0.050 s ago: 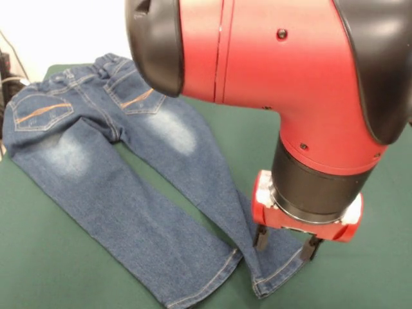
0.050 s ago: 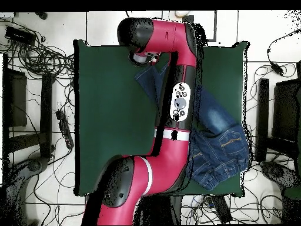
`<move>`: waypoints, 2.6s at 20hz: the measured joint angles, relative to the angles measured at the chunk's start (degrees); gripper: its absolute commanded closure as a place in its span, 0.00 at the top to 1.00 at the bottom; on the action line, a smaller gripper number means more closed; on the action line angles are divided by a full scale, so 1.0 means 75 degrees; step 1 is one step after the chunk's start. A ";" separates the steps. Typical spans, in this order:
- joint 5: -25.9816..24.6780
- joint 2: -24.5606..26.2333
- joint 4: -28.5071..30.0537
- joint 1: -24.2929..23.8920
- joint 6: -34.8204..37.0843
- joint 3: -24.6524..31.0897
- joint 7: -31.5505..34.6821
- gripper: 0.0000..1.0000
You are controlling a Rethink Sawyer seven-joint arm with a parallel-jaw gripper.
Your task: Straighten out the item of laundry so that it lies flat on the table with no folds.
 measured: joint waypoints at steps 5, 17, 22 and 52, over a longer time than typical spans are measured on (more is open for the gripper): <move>-0.0473 0.0018 0.0002 -0.0008 0.0000 0.0387 0.0000 1.00; -0.1175 0.0077 0.0192 -0.0234 -0.0002 0.1312 0.0000 1.00; -0.1556 0.0115 0.0219 -0.0457 0.0038 0.1801 0.0000 1.00; -0.5324 0.0527 0.0336 -0.0953 0.2666 0.5475 0.0000 1.00</move>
